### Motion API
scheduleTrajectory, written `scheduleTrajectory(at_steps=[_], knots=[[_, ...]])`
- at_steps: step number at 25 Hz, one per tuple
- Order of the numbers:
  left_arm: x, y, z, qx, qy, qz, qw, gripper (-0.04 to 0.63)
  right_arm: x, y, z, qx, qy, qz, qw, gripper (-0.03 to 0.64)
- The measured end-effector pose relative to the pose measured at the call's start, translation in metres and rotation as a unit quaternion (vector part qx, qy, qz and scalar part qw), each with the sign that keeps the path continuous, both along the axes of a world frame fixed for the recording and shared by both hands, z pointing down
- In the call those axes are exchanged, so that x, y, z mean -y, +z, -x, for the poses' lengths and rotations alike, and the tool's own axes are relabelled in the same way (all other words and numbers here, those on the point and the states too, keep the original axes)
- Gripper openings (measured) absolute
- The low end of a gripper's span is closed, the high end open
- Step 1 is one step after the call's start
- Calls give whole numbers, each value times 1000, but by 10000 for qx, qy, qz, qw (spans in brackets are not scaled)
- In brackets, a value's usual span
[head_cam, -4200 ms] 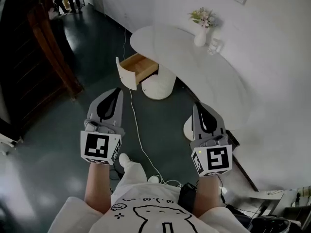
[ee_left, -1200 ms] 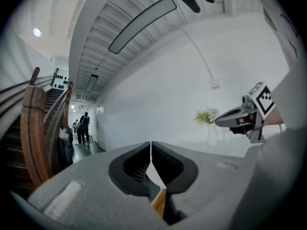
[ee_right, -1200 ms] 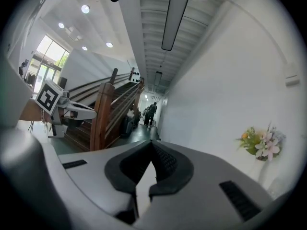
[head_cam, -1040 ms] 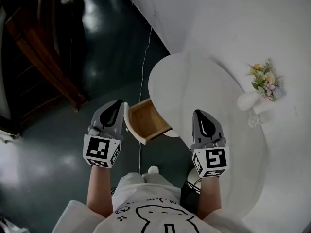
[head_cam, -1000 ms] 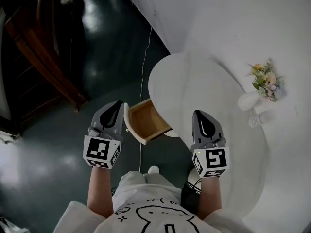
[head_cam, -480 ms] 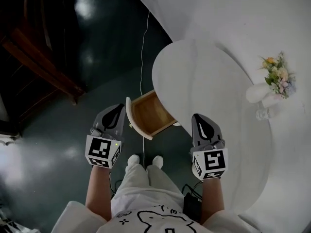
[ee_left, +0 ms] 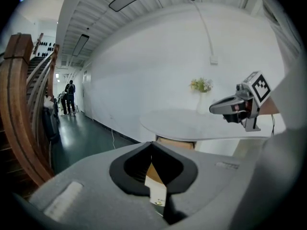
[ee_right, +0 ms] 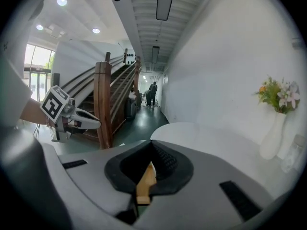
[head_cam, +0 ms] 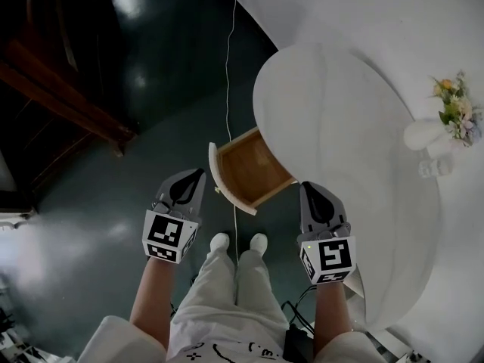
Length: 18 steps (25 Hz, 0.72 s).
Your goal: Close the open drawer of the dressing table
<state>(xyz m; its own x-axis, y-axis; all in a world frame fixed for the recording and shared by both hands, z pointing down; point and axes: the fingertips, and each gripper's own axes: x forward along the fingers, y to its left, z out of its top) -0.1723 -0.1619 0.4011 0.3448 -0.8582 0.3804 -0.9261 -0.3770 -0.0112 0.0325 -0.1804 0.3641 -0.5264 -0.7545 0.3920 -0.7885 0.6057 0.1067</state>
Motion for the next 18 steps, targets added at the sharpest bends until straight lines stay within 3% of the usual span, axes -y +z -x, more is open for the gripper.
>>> scheduleTrajectory(at_steps=[18], knots=[[-19, 116, -5, 11, 560, 537, 9970, 14, -24, 77, 7, 107, 516, 223, 9984, -3]])
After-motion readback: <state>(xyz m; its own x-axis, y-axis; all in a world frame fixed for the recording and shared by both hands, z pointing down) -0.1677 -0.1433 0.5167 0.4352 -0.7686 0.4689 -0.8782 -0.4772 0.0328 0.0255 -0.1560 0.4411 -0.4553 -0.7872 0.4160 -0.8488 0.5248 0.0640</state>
